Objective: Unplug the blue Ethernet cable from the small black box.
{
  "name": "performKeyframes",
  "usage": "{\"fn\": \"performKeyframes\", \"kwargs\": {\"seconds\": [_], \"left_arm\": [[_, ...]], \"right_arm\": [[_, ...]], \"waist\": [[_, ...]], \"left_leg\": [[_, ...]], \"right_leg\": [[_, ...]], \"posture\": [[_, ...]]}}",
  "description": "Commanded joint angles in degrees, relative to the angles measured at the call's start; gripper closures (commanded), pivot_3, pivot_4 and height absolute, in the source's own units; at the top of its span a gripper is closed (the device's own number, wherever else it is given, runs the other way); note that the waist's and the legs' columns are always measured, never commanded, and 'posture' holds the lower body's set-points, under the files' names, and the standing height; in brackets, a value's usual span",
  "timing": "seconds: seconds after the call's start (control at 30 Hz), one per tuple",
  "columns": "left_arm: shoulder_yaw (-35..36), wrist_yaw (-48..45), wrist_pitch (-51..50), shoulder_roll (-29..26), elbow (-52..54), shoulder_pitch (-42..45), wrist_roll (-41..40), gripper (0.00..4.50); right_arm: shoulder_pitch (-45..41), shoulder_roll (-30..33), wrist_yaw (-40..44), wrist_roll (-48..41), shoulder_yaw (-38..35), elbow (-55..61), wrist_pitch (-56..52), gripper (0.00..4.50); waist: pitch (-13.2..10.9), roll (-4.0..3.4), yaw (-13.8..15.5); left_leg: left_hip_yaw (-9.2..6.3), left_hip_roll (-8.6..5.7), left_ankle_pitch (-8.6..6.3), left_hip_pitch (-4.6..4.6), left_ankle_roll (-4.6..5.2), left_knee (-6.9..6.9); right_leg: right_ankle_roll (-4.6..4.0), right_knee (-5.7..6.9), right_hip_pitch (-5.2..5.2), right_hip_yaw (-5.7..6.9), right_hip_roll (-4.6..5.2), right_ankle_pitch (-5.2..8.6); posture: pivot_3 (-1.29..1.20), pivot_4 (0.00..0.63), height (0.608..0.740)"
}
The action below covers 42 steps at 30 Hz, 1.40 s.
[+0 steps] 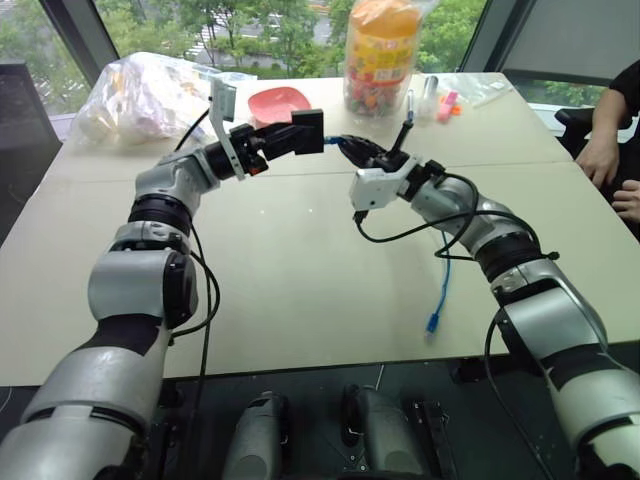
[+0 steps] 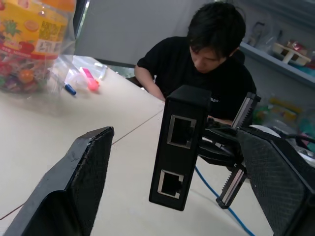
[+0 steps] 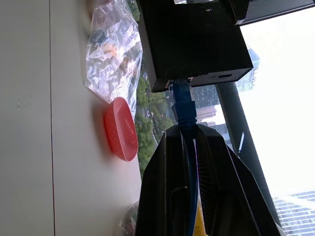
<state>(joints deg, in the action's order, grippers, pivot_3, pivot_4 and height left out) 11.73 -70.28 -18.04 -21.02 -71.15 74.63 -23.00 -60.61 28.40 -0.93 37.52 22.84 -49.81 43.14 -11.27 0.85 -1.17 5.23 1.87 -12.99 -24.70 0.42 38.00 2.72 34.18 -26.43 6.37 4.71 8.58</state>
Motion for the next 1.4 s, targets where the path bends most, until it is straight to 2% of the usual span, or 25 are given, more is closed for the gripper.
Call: {"fn": "performKeyframes", "kwargs": {"seconds": [0.03, 0.17, 0.27, 0.33, 0.43, 0.47, 0.53, 0.57, 0.63, 0.7, 0.77, 0.87, 1.07, 1.4], "left_arm": [[1.56, -1.8, 0.48, 0.4, -0.13, 2.23, 0.31, 2.3], [1.71, -3.16, 0.2, 0.84, -0.07, 1.94, 0.88, 3.88], [2.54, -2.31, 0.08, 0.89, -0.08, 1.56, 0.92, 3.99], [2.65, -1.15, 0.14, 0.96, 0.0, 1.02, 1.21, 3.99], [3.76, -1.24, -1.32, 0.87, 0.39, 0.12, 0.11, 3.99], [4.38, -1.47, -2.34, 0.81, 0.61, -0.1, -0.54, 3.99], [5.9, -2.48, -5.37, 0.54, 1.1, -0.56, -1.88, 3.99], [6.3, -3.48, -7.05, 0.46, 1.57, -0.92, -2.4, 3.99], [6.55, -4.9, -9.05, 0.36, 2.49, -1.52, -2.7, 3.99], [4.89, -8.45, -11.01, 0.87, 4.99, -3.08, -2.24, 3.99], [4.37, -10.03, -12.71, 1.24, 6.78, -3.96, -2.34, 3.99], [6.72, -10.53, -17.55, 2.25, 9.82, -5.09, -5.6, 3.99], [7.88, -9.33, -21.57, 3.73, 15.9, -7.77, -8.82, 3.99], [6.73, -8.81, -24.81, 4.65, 22.03, -10.42, -10.78, 3.99]], "right_arm": [[0.54, 0.39, -0.23, -0.23, -0.86, 4.29, -0.62, 4.5], [1.59, 0.79, 0.6, -0.27, -0.85, 5.79, -1.26, 4.5], [1.75, 0.72, 1.75, -1.03, -1.03, 5.91, -1.57, 4.5], [2.42, 0.76, 1.82, -2.34, -1.95, 6.4, -1.44, 3.67], [6.8, 2.56, 7.32, -8.35, -5.37, 7.2, -4.87, 2.37], [9.18, 2.83, 10.52, -12.29, -7.3, 8.32, -7.17, 1.78], [15.79, 0.5, 20.96, -28.05, -13.35, 16.09, -18.56, 0.8], [19.25, -1.84, 25.5, -38.89, -16.81, 23.16, -28.38, 0.8], [23.36, -4.81, 29.95, -52.83, -21.25, 34.0, -43.64, 0.8], [27.66, -7.66, 33.84, -74.39, -25.81, 45.17, -62.15, 0.8], [29.6, -8.74, 34.91, -85.01, -28.72, 50.84, -72.3, 0.8], [30.39, -14.79, 28.67, -97.1, -32.21, 55.12, -79.8, 0.8], [30.18, -22.21, 22.35, -97.08, -31.5, 57.22, -81.02, 0.8], [28.79, -24.31, 22.82, -95.41, -31.5, 56.51, -80.29, 0.8]], "waist": [[0.0, 0.0, 0.03], [0.0, 0.01, 0.14], [-0.01, 0.01, 0.1], [-0.01, 0.01, 0.09], [-0.01, 0.01, 0.26], [-0.01, 0.02, 0.42], [0.0, 0.07, 0.58], [0.0, 0.08, 0.49], [-0.01, 0.08, 0.08], [-0.02, 0.05, -0.07], [-0.02, 0.05, -0.04], [-0.02, 0.05, 0.18], [-0.02, 0.04, 0.4], [-0.02, 0.04, 0.45]], "left_leg": [[0.0, 0.0, 0.0, 0.0, 0.0, 0.0], [-0.01, -0.01, 0.0, 0.0, 0.0, 0.0], [-0.01, -0.01, 0.0, -0.01, 0.0, 0.01], [-0.03, -0.01, 0.0, -0.01, 0.0, 0.01], [-0.04, 0.0, 0.0, -0.01, 0.0, 0.01], [-0.06, -0.01, 0.0, -0.01, 0.0, 0.01], [-0.1, -0.02, 0.0, -0.01, 0.01, 0.02], [-0.16, -0.02, -0.02, 0.0, 0.03, 0.04], [-0.3, 0.02, -0.03, 0.0, 0.06, 0.05], [-0.31, 0.05, -0.03, 0.0, 0.06, 0.06], [-0.39, 0.23, -0.03, 0.06, 0.06, 0.08], [-0.41, 0.36, -0.03, 0.14, 0.05, 0.11], [-0.35, 0.42, -0.04, 0.13, 0.03, 0.13], [-0.38, 0.27, -0.04, -0.09, 0.05, 0.12]], "right_leg": [[0.0, 0.0, 0.0, 0.0, 0.0, 0.0], [0.0, -0.01, 0.01, 0.0, 0.01, 0.0], [0.0, -0.01, 0.01, 0.0, 0.01, 0.0], [0.0, -0.01, 0.01, 0.0, 0.01, 0.0], [0.0, -0.01, 0.03, 0.0, 0.01, 0.0], [0.0, -0.02, 0.05, 0.01, 0.01, 0.0], [0.0, -0.05, 0.1, 0.02, 0.03, 0.0], [0.01, -0.08, 0.17, 0.04, 0.04, 0.0], [-0.07, -0.04, 0.15, 0.02, 0.04, -0.05], [-0.11, 0.04, 0.04, 0.0, 0.02, -0.08], [-0.15, 0.12, 0.06, 0.0, -0.04, -0.09], [-0.13, 0.13, 0.1, 0.03, -0.1, -0.07], [-0.17, 0.06, 0.09, 0.03, -0.09, -0.09], [-0.13, 0.01, -0.01, 0.03, -0.03, -0.08]], "posture": [[0.0, 0.15, 0.74], [0.0, 0.15, 0.74], [0.0, 0.15, 0.74], [0.0, 0.15, 0.74], [0.0, 0.15, 0.74], [0.0, 0.15, 0.74], [0.0, 0.15, 0.74], [0.0, 0.15, 0.74], [0.0, 0.15, 0.74], [0.0, 0.15, 0.74], [0.0, 0.15, 0.74], [0.0, 0.15, 0.74], [0.0, 0.15, 0.74], [0.0, 0.15, 0.74]]}}
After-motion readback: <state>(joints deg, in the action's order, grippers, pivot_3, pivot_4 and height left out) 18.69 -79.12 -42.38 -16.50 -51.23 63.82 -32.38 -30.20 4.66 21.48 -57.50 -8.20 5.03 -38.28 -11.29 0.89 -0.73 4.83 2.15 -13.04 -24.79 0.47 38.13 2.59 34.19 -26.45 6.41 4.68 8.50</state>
